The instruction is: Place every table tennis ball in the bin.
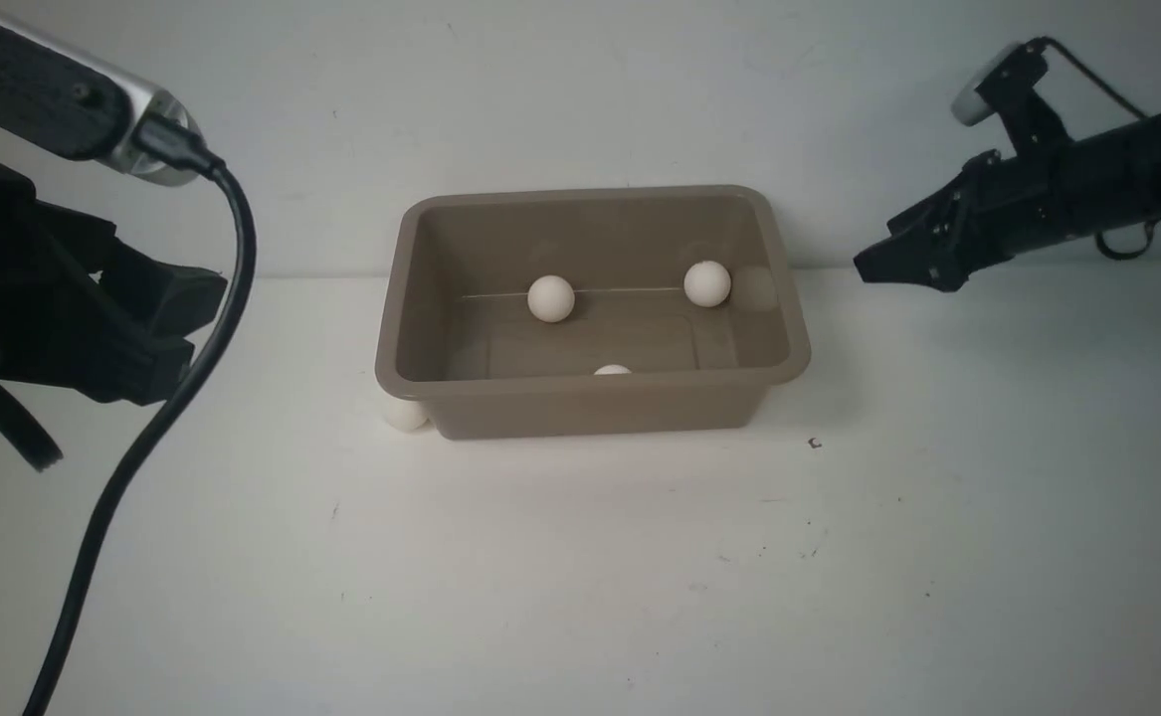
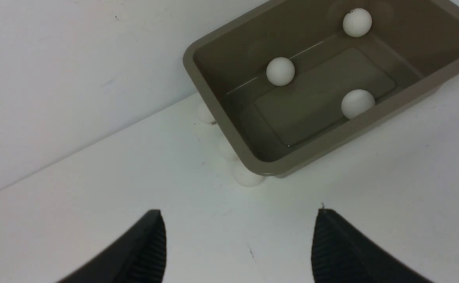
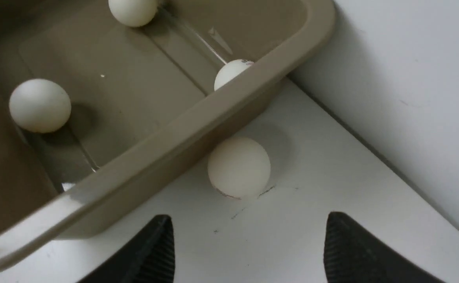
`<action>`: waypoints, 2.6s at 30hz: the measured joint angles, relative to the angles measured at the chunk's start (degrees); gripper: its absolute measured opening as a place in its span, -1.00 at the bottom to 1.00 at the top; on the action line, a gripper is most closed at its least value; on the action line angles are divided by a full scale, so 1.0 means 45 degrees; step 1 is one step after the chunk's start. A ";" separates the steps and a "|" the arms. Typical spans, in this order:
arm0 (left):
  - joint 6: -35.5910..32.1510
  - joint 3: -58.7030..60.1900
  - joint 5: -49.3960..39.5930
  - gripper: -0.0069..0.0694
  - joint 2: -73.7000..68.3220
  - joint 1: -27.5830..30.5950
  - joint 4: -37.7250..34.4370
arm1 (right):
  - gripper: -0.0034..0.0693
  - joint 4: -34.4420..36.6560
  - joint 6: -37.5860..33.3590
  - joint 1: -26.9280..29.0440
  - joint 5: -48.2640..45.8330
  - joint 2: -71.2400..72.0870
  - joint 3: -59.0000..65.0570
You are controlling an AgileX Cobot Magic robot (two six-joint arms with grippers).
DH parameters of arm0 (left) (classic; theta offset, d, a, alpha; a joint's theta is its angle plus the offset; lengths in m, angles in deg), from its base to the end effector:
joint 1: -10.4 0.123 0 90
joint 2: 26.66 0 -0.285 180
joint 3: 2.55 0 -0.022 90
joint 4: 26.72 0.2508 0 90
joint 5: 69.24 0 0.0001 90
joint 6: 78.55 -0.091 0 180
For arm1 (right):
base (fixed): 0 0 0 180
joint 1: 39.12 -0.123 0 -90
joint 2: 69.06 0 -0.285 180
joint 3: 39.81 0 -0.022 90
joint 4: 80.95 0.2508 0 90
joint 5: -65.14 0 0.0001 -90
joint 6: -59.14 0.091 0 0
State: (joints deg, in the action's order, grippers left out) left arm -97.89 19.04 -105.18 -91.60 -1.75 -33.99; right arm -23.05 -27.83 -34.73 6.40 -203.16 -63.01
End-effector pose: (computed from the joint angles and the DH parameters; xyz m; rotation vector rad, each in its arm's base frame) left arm 0.1990 -0.0498 0.3698 0.5149 2.0696 -0.0660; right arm 0.4734 0.0298 0.2033 -1.0671 2.0439 0.6354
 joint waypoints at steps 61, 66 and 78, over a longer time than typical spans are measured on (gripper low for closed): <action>-0.0130 0.0000 -0.0292 0.35 0.0000 0.0000 -0.0304 | 0.30 0.0821 -0.0918 -0.1647 0.1794 -0.2149 -0.0995; -0.0124 0.0000 -0.0292 0.35 0.0000 0.0000 -0.0304 | 0.30 0.0821 -0.0931 -0.2065 0.2333 -0.2149 -0.0995; -0.0134 0.0000 -0.0548 0.35 0.0000 0.0000 -0.0304 | 0.30 0.0879 -0.0470 -0.1836 0.3156 -0.2149 -0.0995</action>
State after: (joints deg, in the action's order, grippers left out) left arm -98.49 19.04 -107.64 -91.60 -1.75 -35.36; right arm -19.09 -29.94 -42.99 20.60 -212.82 -67.48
